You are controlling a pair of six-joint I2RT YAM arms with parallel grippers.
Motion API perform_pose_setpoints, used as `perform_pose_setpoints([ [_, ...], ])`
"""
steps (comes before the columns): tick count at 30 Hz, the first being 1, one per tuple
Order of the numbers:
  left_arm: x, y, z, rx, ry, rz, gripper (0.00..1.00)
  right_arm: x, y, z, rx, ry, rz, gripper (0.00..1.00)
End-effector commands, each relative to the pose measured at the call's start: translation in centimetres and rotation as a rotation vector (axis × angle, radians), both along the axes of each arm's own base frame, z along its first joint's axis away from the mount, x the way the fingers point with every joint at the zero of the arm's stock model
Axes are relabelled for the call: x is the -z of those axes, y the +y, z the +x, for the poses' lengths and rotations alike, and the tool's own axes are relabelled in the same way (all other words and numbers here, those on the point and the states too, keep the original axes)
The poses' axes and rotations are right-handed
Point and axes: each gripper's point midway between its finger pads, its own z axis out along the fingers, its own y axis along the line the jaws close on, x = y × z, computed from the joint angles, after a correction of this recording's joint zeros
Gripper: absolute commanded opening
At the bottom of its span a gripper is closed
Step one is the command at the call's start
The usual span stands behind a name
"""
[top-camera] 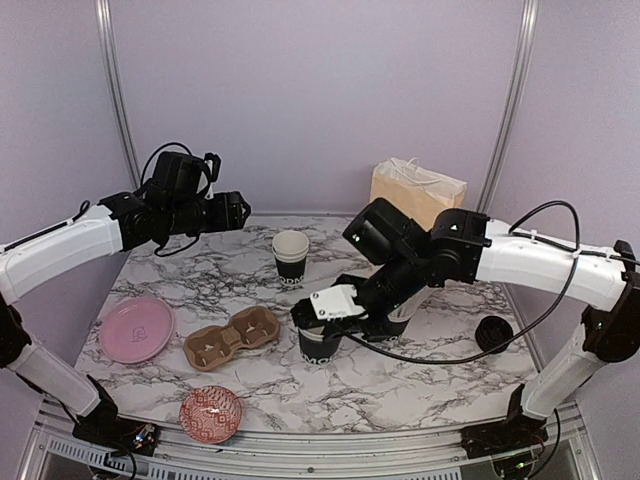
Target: Pack the takeout coffee
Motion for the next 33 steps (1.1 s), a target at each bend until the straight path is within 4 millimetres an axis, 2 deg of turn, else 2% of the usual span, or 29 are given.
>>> perform_pose_setpoints([
  [1, 1.4, 0.4, -0.5, 0.035, 0.050, 0.098, 0.75, 3.8, -2.0, -0.2, 0.025, -0.048, -0.107, 0.00],
  [8, 2.2, -1.0, -0.5, 0.079, 0.089, 0.065, 0.74, 6.8, -2.4, 0.5, 0.058, -0.087, -0.107, 0.00],
  [15, 3.1, -1.6, -0.9, 0.108, 0.118, 0.054, 0.73, 8.5, -1.8, -1.1, 0.003, -0.003, -0.084, 0.01],
  [18, 3.3, -1.6, -1.0, 0.114, 0.122, 0.056, 0.73, 8.8, -1.8, -1.1, 0.006, 0.002, -0.095, 0.11],
  [19, 3.4, -1.7, -1.0, 0.119, 0.124, 0.058, 0.73, 8.6, -1.8, -1.1, 0.005, -0.002, -0.095, 0.17],
  [21, 3.6, -1.9, -1.2, 0.135, 0.129, 0.060, 0.73, 8.3, -1.8, -1.1, 0.000, -0.005, -0.090, 0.39],
  [23, 3.7, -2.1, -1.3, 0.154, 0.133, 0.064, 0.73, 7.2, -1.7, -1.6, -0.015, 0.016, -0.079, 0.49],
  [26, 3.8, -2.5, -1.4, 0.180, 0.137, 0.075, 0.73, 4.0, -1.7, -1.9, -0.035, 0.044, -0.035, 0.51],
  [27, 3.7, -2.6, -1.2, 0.183, 0.135, 0.083, 0.73, 2.0, -1.9, -1.7, -0.037, 0.066, 0.003, 0.51],
  [30, 3.9, -2.9, -0.1, 0.174, 0.147, 0.117, 0.73, -2.3, -2.7, 0.3, 0.000, 0.100, 0.094, 0.50],
  [33, 4.9, -3.3, 1.7, 0.123, 0.194, 0.148, 0.72, -5.8, -4.0, 3.6, 0.089, 0.079, 0.179, 0.49],
])
